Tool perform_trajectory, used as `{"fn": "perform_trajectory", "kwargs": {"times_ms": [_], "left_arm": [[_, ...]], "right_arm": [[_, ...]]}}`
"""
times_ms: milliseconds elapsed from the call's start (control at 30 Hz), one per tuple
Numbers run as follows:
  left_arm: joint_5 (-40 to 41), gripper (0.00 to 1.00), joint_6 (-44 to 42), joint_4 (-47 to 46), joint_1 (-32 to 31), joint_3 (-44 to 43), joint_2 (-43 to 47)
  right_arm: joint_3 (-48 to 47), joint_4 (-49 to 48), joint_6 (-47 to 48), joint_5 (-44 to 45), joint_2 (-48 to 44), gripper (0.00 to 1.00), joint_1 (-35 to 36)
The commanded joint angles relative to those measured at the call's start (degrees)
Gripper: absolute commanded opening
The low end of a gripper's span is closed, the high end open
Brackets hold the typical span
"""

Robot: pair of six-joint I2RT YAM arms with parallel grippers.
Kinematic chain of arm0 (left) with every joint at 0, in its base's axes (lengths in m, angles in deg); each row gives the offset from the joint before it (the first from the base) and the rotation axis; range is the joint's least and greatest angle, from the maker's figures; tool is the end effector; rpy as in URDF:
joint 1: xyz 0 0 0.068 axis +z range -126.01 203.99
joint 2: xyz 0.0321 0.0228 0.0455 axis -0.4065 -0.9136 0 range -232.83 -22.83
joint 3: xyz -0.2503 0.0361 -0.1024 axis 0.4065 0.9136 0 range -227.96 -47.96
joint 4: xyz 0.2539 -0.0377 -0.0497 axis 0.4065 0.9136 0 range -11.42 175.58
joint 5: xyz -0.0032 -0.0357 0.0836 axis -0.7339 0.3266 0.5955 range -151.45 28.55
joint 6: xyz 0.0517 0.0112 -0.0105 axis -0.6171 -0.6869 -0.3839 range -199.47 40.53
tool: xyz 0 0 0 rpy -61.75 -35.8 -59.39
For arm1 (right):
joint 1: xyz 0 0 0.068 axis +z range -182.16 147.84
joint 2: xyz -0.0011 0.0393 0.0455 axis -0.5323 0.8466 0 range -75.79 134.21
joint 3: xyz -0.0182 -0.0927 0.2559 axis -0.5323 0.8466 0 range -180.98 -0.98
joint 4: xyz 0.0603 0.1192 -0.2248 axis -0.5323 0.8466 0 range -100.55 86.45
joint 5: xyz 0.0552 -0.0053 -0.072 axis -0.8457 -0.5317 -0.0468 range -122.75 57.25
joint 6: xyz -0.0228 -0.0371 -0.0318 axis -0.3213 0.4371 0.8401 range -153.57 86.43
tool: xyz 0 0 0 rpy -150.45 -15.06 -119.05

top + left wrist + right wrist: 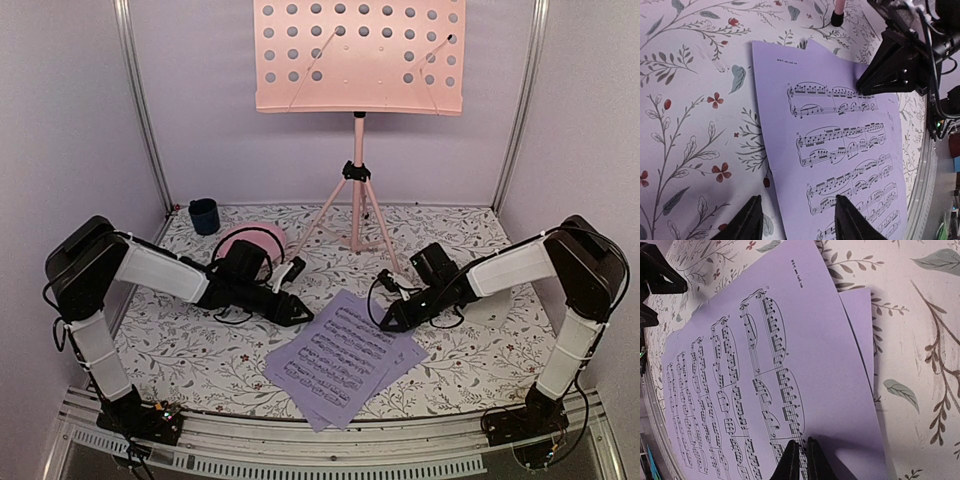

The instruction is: Set up the instrument practice props

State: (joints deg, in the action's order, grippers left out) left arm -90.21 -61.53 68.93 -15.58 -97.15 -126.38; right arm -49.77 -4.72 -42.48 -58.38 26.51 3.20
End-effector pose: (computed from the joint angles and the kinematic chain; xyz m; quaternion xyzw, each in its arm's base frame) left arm 0.2576 -0.2350 0.1319 0.2616 0.8602 -0.3803 0.2167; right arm 0.2556 0.2003 0.1188 -0.2722 0.9021 0.2952 0.1583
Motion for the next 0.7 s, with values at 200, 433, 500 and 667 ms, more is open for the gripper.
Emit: {"fn": "perform_trajectory", "kwargs": {"times_ms": [200,433,500,667], "left_arm": [[-3.8,0.47,4.0,-3.8,2.8,0.9,-3.3],[-6.9,0.43,6.2,-4.0,3.3,-1.4,-8.2],[-8.2,0.42,7.3,-5.8,3.3,-1.3,-8.5],[-9.8,0.38,8.9,-8.6,3.3,-1.2,-8.6]], "right_arm": [[-2.0,2.4,2.6,4.9,4.9,0.05,0.5],[-3.1,2.8,2.5,6.2,6.9,0.0,0.5],[-3.3,3.0,2.3,6.4,7.3,0.0,0.5],[-3.8,3.0,1.9,6.5,7.9,0.0,0.5]]}}
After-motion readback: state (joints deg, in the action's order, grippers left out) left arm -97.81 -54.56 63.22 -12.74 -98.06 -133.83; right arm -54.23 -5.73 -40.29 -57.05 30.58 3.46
